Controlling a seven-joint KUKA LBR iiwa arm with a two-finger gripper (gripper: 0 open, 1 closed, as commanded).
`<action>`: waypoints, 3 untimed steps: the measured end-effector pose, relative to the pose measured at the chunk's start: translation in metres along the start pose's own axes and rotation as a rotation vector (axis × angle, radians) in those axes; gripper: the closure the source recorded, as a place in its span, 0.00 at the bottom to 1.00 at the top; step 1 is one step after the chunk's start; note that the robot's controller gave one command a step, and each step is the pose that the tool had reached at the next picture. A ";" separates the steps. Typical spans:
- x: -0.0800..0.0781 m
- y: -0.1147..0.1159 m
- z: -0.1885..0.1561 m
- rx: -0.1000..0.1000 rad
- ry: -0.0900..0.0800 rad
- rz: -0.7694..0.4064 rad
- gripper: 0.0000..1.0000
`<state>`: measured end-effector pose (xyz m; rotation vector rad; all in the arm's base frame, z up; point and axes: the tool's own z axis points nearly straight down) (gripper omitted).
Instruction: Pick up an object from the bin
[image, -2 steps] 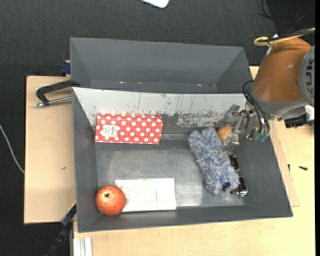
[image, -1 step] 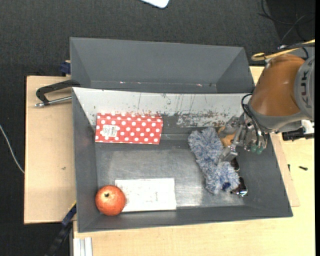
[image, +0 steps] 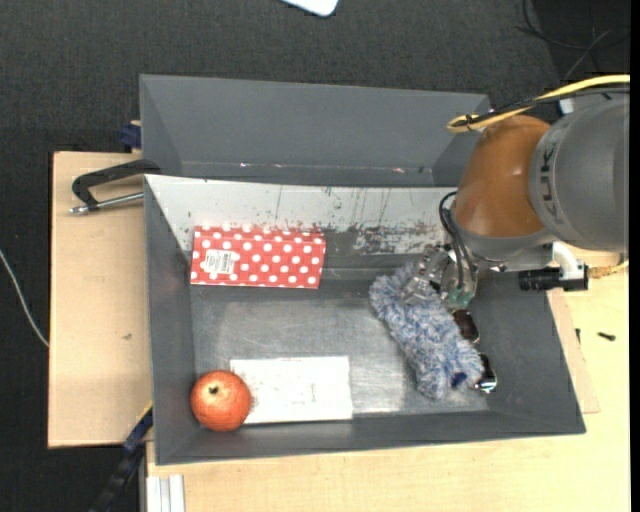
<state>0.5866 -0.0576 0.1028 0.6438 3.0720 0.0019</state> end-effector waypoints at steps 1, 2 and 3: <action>0.000 0.000 0.000 0.000 0.000 0.000 1.00; 0.003 0.001 -0.085 -0.001 -0.004 -0.019 1.00; 0.006 0.004 -0.105 -0.002 -0.005 -0.027 1.00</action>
Offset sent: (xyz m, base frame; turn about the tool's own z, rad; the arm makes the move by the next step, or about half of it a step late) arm -0.0027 -0.0016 0.0974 -0.0176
